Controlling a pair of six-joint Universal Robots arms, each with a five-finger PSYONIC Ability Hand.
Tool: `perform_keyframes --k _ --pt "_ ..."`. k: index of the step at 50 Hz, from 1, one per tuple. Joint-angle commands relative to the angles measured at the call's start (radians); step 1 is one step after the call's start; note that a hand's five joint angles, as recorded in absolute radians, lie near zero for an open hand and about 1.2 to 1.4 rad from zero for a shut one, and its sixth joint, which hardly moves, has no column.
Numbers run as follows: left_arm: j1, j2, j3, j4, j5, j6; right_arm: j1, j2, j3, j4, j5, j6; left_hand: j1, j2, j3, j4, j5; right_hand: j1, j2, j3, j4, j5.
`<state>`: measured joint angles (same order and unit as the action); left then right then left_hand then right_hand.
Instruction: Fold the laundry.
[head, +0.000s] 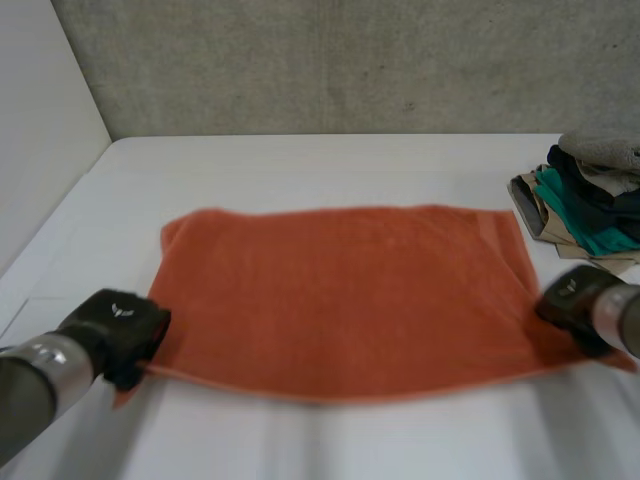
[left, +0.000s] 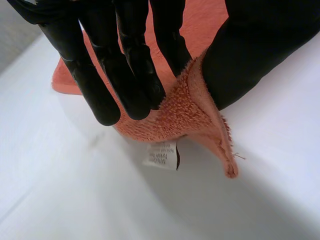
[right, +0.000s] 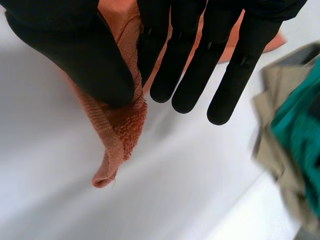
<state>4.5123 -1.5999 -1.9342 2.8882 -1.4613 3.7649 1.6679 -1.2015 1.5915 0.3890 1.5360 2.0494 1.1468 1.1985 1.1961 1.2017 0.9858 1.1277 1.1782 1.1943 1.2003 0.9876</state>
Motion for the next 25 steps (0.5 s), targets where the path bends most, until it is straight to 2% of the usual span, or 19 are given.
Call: perform_keyframes --k 1,6,9,14,19,25 --pt "0.016 0.113 0.027 -0.068 0.002 0.052 -0.048 -0.093 0.084 0.044 0.027 -0.135 0.249 0.198 0.200 0.195 0.236 0.269 0.218 0.202 0.196 0.234" --pt "0.013 0.083 0.038 0.086 0.006 0.044 -0.034 -0.082 0.064 -0.060 0.024 -0.086 0.249 0.198 0.200 0.195 0.236 0.269 0.218 0.202 0.196 0.234" --pt "-0.002 -0.014 0.058 0.199 0.002 0.042 -0.034 -0.047 0.027 -0.151 0.030 -0.035 0.249 0.198 0.200 0.195 0.236 0.269 0.218 0.202 0.196 0.234" --pt "-0.053 -0.149 0.135 0.339 -0.007 0.036 0.002 0.086 -0.083 -0.300 0.033 0.055 0.249 0.198 0.200 0.195 0.236 0.269 0.218 0.202 0.196 0.234" --pt "-0.079 -0.291 0.237 0.442 -0.017 0.016 0.067 0.197 -0.217 -0.378 0.055 0.092 0.249 0.198 0.200 0.195 0.236 0.269 0.218 0.202 0.196 0.234" --pt "-0.096 -0.454 0.380 0.549 -0.097 0.019 0.101 0.316 -0.363 -0.485 0.065 0.089 0.249 0.198 0.200 0.195 0.236 0.269 0.218 0.202 0.196 0.234"
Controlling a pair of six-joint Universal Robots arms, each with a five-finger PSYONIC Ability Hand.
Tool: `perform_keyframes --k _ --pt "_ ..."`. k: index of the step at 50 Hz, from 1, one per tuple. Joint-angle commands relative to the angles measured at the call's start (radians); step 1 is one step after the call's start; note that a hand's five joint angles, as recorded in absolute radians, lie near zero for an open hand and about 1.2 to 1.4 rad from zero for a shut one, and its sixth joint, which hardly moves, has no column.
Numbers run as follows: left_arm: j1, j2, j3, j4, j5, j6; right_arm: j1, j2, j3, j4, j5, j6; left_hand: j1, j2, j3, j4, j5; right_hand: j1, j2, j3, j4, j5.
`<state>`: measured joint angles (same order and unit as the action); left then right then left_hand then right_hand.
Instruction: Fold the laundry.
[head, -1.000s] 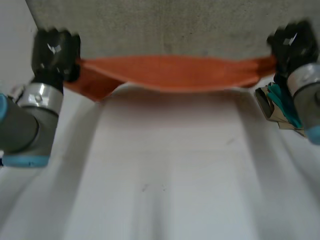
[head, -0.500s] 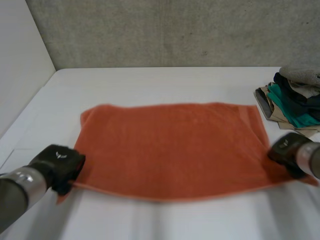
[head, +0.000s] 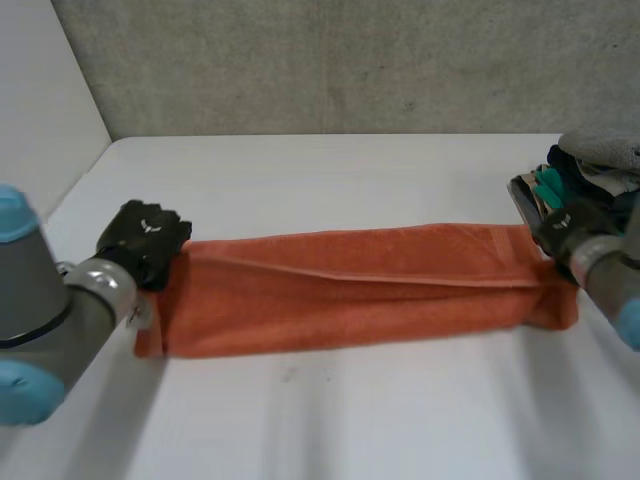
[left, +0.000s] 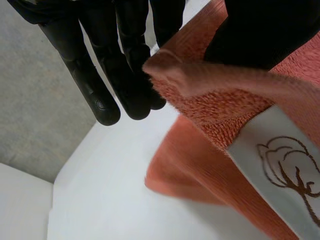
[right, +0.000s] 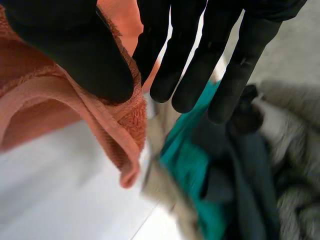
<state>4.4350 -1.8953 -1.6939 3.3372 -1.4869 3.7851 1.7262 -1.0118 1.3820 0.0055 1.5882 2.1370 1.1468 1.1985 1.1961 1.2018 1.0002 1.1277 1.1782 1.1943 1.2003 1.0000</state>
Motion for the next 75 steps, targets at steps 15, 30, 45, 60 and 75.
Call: perform_keyframes --k 15,30,45,60,75 --pt "-0.060 -0.350 0.327 0.200 -0.145 0.005 0.075 0.360 -0.385 -0.177 0.010 0.004 0.212 0.160 0.163 0.157 0.184 -0.927 -0.977 -0.993 -0.999 -0.973" --pt "-0.069 -0.341 0.301 0.211 -0.153 -0.001 0.035 0.141 -0.287 0.035 -0.111 0.213 0.191 0.139 0.142 0.136 0.163 -0.852 -0.903 -0.919 -0.925 -0.899" --pt "-0.085 -0.297 0.261 0.209 -0.153 -0.004 -0.028 0.176 -0.288 0.165 -0.240 0.210 0.185 0.134 0.136 0.130 0.157 -0.614 -0.665 -0.681 -0.687 -0.661" --pt "-0.089 -0.288 0.250 0.208 -0.151 -0.004 -0.031 0.168 -0.284 0.090 -0.240 0.175 0.185 0.134 0.136 0.130 0.157 -0.611 -0.662 -0.678 -0.684 -0.658" --pt "-0.088 -0.257 0.221 0.209 -0.147 -0.007 -0.042 0.308 -0.363 0.028 -0.295 0.175 0.185 0.134 0.136 0.130 0.157 -0.432 -0.483 -0.499 -0.505 -0.479"
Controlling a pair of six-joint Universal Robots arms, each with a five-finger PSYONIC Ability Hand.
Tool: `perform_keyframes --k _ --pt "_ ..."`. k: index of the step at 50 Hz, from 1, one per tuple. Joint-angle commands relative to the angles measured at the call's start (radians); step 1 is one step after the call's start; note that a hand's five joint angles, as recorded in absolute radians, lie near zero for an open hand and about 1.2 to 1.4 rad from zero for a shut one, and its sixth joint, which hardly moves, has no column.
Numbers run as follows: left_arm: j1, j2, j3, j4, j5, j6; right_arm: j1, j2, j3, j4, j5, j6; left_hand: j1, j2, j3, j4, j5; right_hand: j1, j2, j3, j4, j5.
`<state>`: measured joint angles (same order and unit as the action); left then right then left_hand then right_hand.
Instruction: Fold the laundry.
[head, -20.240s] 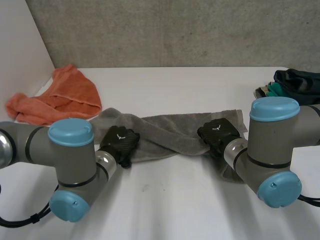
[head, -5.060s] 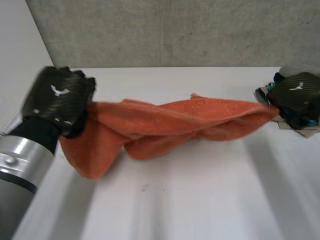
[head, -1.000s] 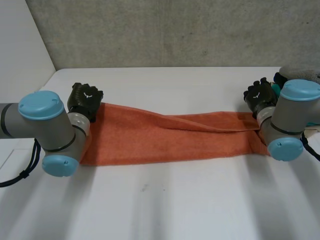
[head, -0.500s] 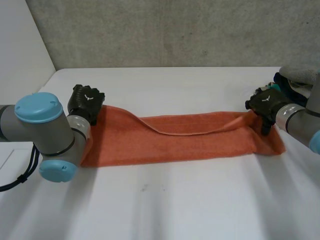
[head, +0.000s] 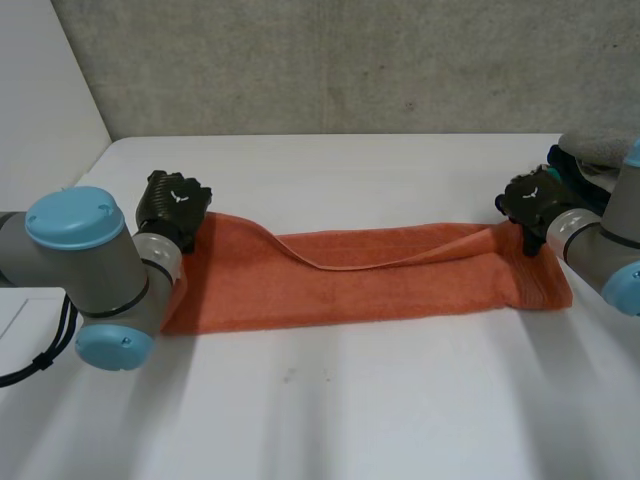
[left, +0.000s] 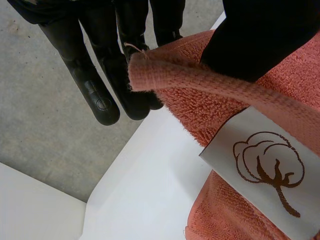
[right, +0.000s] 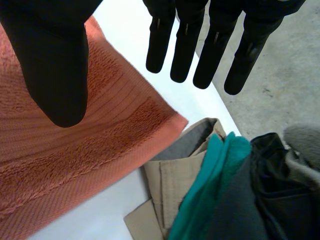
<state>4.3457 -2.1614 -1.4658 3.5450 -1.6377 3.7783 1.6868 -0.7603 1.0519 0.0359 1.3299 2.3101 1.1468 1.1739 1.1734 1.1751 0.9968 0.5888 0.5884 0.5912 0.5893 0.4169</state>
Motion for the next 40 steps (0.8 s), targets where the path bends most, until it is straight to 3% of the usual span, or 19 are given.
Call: perform_keyframes --k 1,4,6,7,13,19,20,21,22,23,24,27,31,37,40 --pt "0.002 0.009 -0.007 0.002 0.004 0.000 -0.001 0.061 -0.036 -0.002 -0.040 0.002 0.185 0.158 0.159 0.157 0.161 0.116 0.116 0.113 0.115 0.113" --pt "0.005 0.008 -0.004 0.006 0.007 0.000 -0.002 0.085 -0.055 -0.019 -0.044 0.008 0.185 0.158 0.159 0.157 0.161 0.349 0.350 0.347 0.349 0.347" --pt "0.008 0.003 0.001 0.006 0.009 0.000 -0.001 0.098 -0.079 -0.056 -0.043 0.035 0.188 0.161 0.162 0.160 0.164 0.735 0.736 0.733 0.735 0.733" --pt "0.008 0.002 0.005 0.008 0.009 0.000 -0.001 0.101 -0.084 -0.076 -0.041 0.049 0.188 0.161 0.162 0.160 0.164 0.807 0.807 0.804 0.806 0.804" --pt "0.017 -0.061 0.071 0.035 0.009 0.003 -0.001 0.122 -0.090 -0.252 -0.018 0.147 0.194 0.167 0.167 0.166 0.170 0.808 0.808 0.805 0.807 0.805" --pt "0.032 -0.127 0.151 0.055 0.009 0.001 0.007 0.188 -0.141 -0.301 0.000 0.147 0.150 0.123 0.124 0.122 0.126 0.808 0.808 0.805 0.807 0.805" --pt "0.032 -0.130 0.154 0.058 0.009 0.003 0.010 0.191 -0.141 -0.303 0.002 0.149 0.089 0.062 0.062 0.061 0.064 0.759 0.760 0.757 0.759 0.756" --pt "0.032 -0.133 0.157 0.063 0.009 0.004 0.010 0.193 -0.141 -0.304 0.002 0.149 -0.066 -0.093 -0.092 -0.094 -0.090 0.523 0.524 0.521 0.523 0.521" --pt "0.031 -0.135 0.156 0.071 0.009 0.009 0.010 0.193 -0.141 -0.303 0.005 0.149 -0.518 -0.545 -0.544 -0.546 -0.542 0.204 0.204 0.202 0.203 0.201" --pt "0.029 -0.133 0.156 0.074 0.009 0.012 0.011 0.191 -0.136 -0.303 0.018 0.150 -0.769 -0.796 -0.796 -0.798 -0.794 -0.223 -0.223 -0.226 -0.224 -0.226" --pt "0.026 -0.132 0.153 0.077 0.009 0.012 0.011 0.187 -0.133 -0.301 0.029 0.150 -0.972 -0.999 -0.999 -1.001 -0.997 -0.266 -0.265 -0.268 -0.266 -0.268" --pt "0.017 -0.123 0.144 0.080 0.009 0.008 0.013 0.150 -0.110 -0.292 0.072 0.157 -0.971 -0.998 -0.998 -1.000 -0.996 -0.414 -0.414 -0.417 -0.415 -0.417" --pt "0.008 -0.092 0.116 0.077 -0.002 0.004 0.011 0.028 -0.002 -0.280 0.074 0.158 -0.969 -0.996 -0.995 -0.997 -0.993 -0.414 -0.414 -0.417 -0.415 -0.417" --pt "0.014 0.064 -0.023 0.074 -0.001 -0.002 -0.001 -0.146 0.180 -0.200 0.029 0.158 -0.966 -0.993 -0.992 -0.994 -0.990 -0.414 -0.414 -0.417 -0.415 -0.417" --pt "0.015 0.129 -0.089 0.072 0.002 -0.006 -0.021 -0.218 0.275 -0.108 -0.006 0.158 -0.966 -0.993 -0.992 -0.994 -0.990 -0.255 -0.254 -0.257 -0.255 -0.257"
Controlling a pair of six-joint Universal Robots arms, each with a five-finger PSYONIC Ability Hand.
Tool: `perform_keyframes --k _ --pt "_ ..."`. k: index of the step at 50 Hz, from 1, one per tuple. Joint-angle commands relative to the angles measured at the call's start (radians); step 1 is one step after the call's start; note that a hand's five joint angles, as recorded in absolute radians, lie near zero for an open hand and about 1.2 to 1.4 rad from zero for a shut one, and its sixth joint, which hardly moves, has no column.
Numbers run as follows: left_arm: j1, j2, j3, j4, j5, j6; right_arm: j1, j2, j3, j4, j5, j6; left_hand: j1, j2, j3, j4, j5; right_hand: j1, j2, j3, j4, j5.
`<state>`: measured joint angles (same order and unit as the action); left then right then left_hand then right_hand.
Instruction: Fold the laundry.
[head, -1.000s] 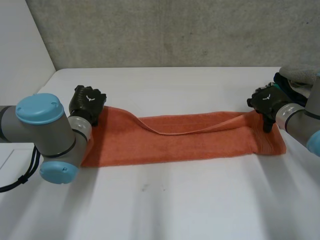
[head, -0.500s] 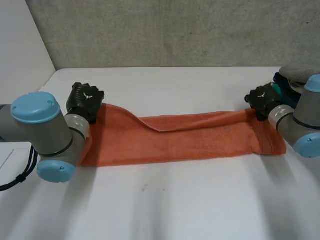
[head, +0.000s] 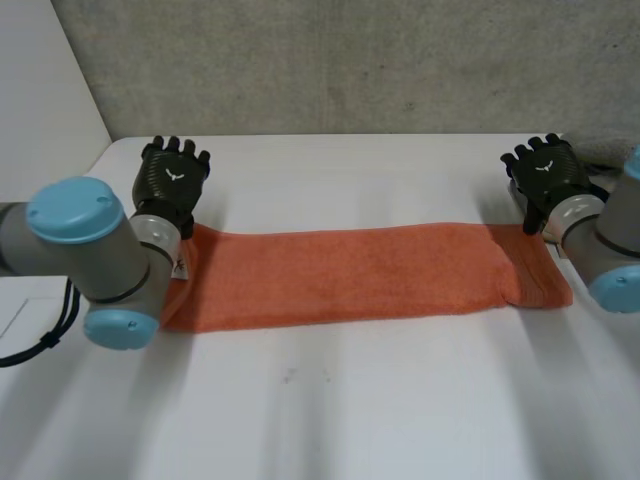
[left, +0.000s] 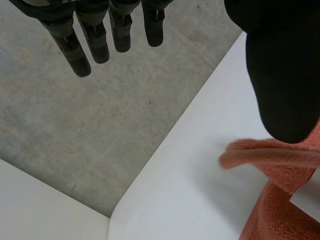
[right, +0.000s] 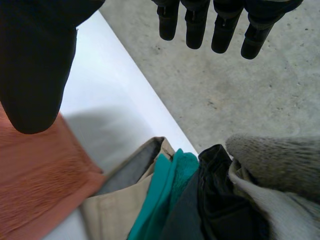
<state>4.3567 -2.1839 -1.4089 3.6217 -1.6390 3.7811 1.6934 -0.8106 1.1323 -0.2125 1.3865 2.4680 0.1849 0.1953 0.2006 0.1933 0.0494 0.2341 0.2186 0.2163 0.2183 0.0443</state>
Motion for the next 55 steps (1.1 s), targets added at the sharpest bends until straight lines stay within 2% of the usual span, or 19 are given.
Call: perform_keyframes --k 1,6,13,18,21,23,28,35,43,44,45,46,47,50,55 --pt "0.006 0.195 -0.189 -0.006 0.007 -0.014 -0.041 -0.185 0.216 0.165 -0.070 0.000 -0.001 -0.011 -0.017 -0.009 -0.040 0.138 0.154 0.156 0.154 0.154" --pt "0.008 0.295 -0.297 -0.008 0.013 -0.064 -0.121 -0.232 0.323 0.255 -0.112 0.005 0.011 0.001 -0.005 0.003 -0.028 0.259 0.274 0.277 0.275 0.274" --pt "0.004 0.332 -0.344 -0.011 0.024 -0.204 -0.185 -0.234 0.399 0.236 -0.133 0.002 0.014 0.004 -0.002 0.006 -0.025 0.297 0.313 0.315 0.313 0.312" --pt "0.006 0.326 -0.344 -0.011 0.033 -0.227 -0.199 -0.207 0.396 0.197 -0.141 0.006 0.017 0.006 0.001 0.008 -0.022 0.332 0.348 0.350 0.348 0.348" --pt "0.003 0.323 -0.344 -0.011 0.033 -0.227 -0.199 -0.177 0.388 0.171 -0.139 0.002 0.017 0.006 0.001 0.008 -0.022 0.774 0.790 0.792 0.790 0.789" --pt "0.001 0.323 -0.344 -0.011 0.033 -0.225 -0.202 -0.176 0.386 0.154 -0.126 -0.001 0.017 0.006 0.001 0.008 -0.022 1.160 1.176 1.178 1.176 1.176" --pt "-0.002 0.329 -0.346 -0.011 0.033 -0.225 -0.244 -0.194 0.425 0.107 -0.126 -0.006 0.017 0.006 0.001 0.008 -0.022 1.162 1.178 1.180 1.178 1.177" --pt "-0.005 0.329 -0.351 -0.031 0.036 -0.230 -0.325 -0.326 0.537 0.105 -0.145 -0.020 0.017 0.006 0.001 0.008 -0.022 1.162 1.178 1.180 1.178 1.177" --pt "-0.029 0.319 -0.363 -0.100 0.097 -0.241 -0.330 -0.351 0.613 0.105 -0.147 -0.078 0.017 0.006 0.001 0.008 -0.022 1.162 1.178 1.180 1.178 1.177" --pt "-0.032 0.317 -0.363 -0.104 0.099 -0.241 -0.330 -0.354 0.616 0.105 -0.146 -0.075 0.020 0.009 0.004 0.011 -0.019 1.073 1.089 1.091 1.089 1.088" --pt "-0.035 0.314 -0.364 -0.109 0.099 -0.242 -0.330 -0.357 0.621 0.105 -0.147 -0.069 0.023 0.012 0.007 0.014 -0.016 0.837 0.852 0.855 0.853 0.852" --pt "-0.035 0.311 -0.366 -0.110 0.099 -0.242 -0.327 -0.363 0.626 0.105 -0.149 -0.066 0.023 0.012 0.007 0.014 -0.016 0.486 0.501 0.503 0.501 0.501" --pt "-0.035 0.305 -0.367 -0.110 0.099 -0.242 -0.325 -0.367 0.630 0.105 -0.150 -0.067 0.023 0.012 0.007 0.014 -0.016 0.398 0.413 0.416 0.414 0.413" --pt "-0.035 0.268 -0.369 -0.100 0.094 -0.239 -0.313 -0.372 0.633 0.104 -0.162 -0.066 0.055 0.045 0.039 0.047 0.016 0.274 0.290 0.292 0.290 0.289" --pt "-0.031 0.187 -0.325 -0.051 0.093 -0.239 -0.275 -0.372 0.629 0.094 -0.176 -0.066 0.134 0.124 0.118 0.126 0.095 0.274 0.289 0.291 0.289 0.289"
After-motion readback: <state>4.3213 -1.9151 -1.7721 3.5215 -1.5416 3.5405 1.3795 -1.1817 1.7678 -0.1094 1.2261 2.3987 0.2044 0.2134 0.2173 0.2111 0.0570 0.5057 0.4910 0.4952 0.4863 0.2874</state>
